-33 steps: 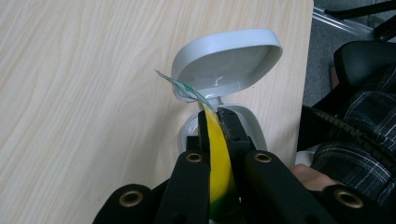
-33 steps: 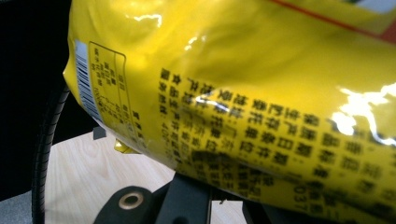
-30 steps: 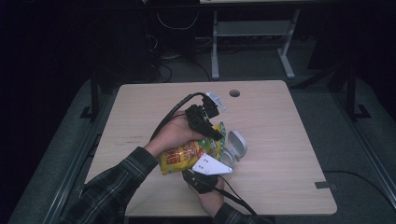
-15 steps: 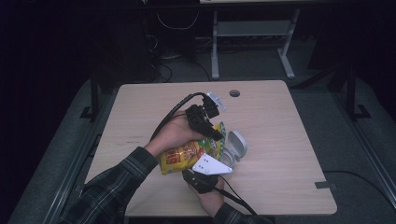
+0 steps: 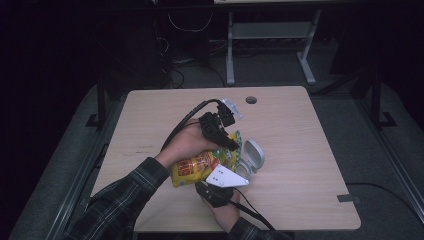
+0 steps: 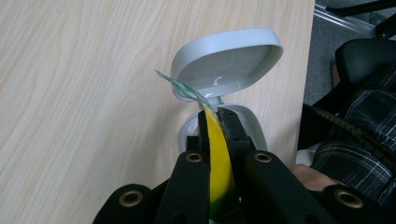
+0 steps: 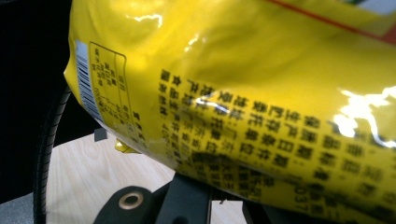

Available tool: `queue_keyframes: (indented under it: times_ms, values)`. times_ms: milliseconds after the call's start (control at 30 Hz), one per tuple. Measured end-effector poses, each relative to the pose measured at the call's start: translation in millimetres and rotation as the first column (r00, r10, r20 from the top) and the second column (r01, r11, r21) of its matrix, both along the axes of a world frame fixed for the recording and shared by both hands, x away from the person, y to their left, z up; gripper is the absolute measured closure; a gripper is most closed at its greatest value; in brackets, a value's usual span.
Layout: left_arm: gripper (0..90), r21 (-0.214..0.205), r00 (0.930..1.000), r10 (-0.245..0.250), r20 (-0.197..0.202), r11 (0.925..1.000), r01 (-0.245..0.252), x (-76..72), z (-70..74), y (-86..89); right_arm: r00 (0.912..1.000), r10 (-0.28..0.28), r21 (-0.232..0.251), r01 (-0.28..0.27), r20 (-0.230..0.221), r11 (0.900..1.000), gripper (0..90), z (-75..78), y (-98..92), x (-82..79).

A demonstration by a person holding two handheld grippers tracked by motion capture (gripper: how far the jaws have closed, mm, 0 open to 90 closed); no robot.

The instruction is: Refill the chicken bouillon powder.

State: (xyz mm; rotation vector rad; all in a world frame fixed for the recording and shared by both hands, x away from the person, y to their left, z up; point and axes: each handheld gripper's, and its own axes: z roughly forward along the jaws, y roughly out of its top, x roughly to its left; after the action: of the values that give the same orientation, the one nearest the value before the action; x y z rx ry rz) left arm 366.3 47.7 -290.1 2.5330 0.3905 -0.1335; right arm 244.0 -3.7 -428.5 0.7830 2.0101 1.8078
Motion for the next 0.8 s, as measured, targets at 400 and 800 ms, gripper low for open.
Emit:
queue_keyframes:
  times_ms: [400, 800]
  values:
    - [90.0, 0.003, 1.0, -0.004, 0.001, 1.0, 0.004, 0.1, 0.1, -0.6, 1.0, -0.001, 0.002, 0.001, -0.002, 1.0, 89.8, 0.1, -0.1, -0.3]
    - [90.0, 0.008, 1.0, -0.002, -0.001, 1.0, 0.002, 0.5, 0.0, -1.7, 1.0, 0.0, 0.006, 0.0, -0.002, 1.0, 89.8, 0.3, -0.4, -0.3]
